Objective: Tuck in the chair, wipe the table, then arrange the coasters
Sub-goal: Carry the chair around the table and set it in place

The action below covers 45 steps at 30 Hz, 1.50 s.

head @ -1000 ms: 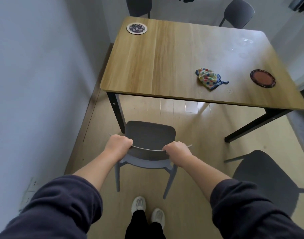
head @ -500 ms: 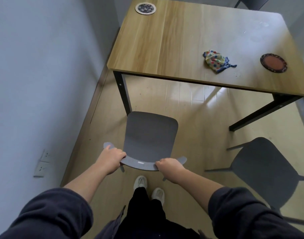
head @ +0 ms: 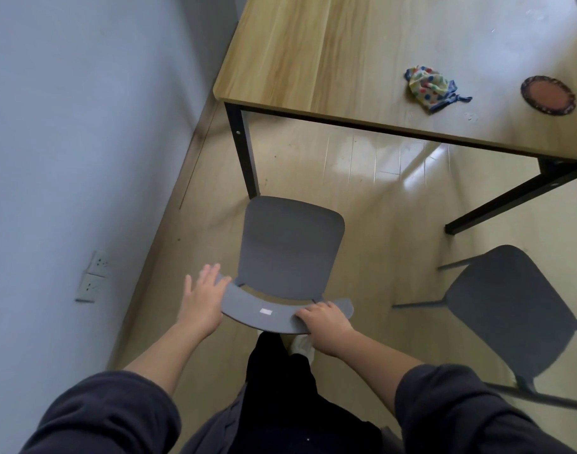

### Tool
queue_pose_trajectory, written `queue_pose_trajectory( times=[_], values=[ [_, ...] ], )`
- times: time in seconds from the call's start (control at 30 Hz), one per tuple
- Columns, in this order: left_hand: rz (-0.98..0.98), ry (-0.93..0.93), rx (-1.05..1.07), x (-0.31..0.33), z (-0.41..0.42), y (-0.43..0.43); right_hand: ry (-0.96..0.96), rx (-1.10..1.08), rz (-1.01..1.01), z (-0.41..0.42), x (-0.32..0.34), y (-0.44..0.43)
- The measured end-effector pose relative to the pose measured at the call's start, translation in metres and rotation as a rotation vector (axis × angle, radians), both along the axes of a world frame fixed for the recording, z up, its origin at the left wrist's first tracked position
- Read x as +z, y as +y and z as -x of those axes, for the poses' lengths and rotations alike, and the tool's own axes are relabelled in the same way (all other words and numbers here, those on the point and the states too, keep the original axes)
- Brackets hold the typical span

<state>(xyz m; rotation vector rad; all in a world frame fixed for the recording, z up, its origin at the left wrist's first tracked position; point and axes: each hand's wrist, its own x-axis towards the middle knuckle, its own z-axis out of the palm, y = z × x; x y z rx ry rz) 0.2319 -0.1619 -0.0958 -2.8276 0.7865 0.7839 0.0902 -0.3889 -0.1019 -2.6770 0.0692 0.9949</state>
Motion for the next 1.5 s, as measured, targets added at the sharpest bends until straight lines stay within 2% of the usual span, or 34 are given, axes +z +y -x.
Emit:
queue_pose_trajectory(
  times=[0.1, 0.2, 0.27, 0.33, 0.37, 0.5, 0.6, 0.7, 0.83, 0.97, 1.23, 1.5],
  values=[
    [0.238, 0.153, 0.422, 0.001, -0.005, 0.007, 0.13, -0.129, 0.08, 0.004, 0.005, -0.017],
    [0.382, 0.207, 0.661, 0.003, -0.011, 0.007, 0.219, -0.287, 0.123, 0.009, 0.007, -0.03],
    [0.596, 0.348, 1.043, 0.006, -0.015, 0.003, 0.257, -0.602, 0.006, 0.014, 0.007, -0.032],
    [0.832, 0.584, 1.463, 0.009, -0.015, 0.002, 0.265, -0.902, -0.165, 0.019, 0.005, -0.027],
    [0.891, 0.682, 1.569, 0.011, -0.011, 0.002, 0.246, -1.008, -0.245, 0.021, 0.005, -0.023],
    [0.849, 0.913, 1.551, 0.023, -0.005, -0.004, 0.066, -1.497, -0.634, 0.026, 0.01, -0.007],
    [0.846, 0.937, 1.506, 0.032, -0.007, -0.02, -0.033, -1.865, -0.918, 0.013, 0.015, -0.006],
    [0.898, 0.901, 1.476, 0.042, -0.018, -0.042, -0.072, -2.106, -1.21, -0.01, 0.028, -0.018],
    [0.928, 0.902, 1.455, 0.054, -0.043, -0.071, -0.064, -2.088, -1.286, -0.042, 0.043, -0.033],
    [0.968, 1.019, 1.47, 0.059, -0.065, -0.092, -0.044, -2.092, -1.346, -0.073, 0.05, -0.033],
    [0.955, 1.112, 1.515, 0.056, -0.113, -0.139, -0.062, -2.159, -1.269, -0.126, 0.057, -0.065],
    [0.943, 1.156, 1.457, 0.077, -0.201, -0.213, -0.081, -2.131, -1.229, -0.215, 0.087, -0.143]
  ],
)
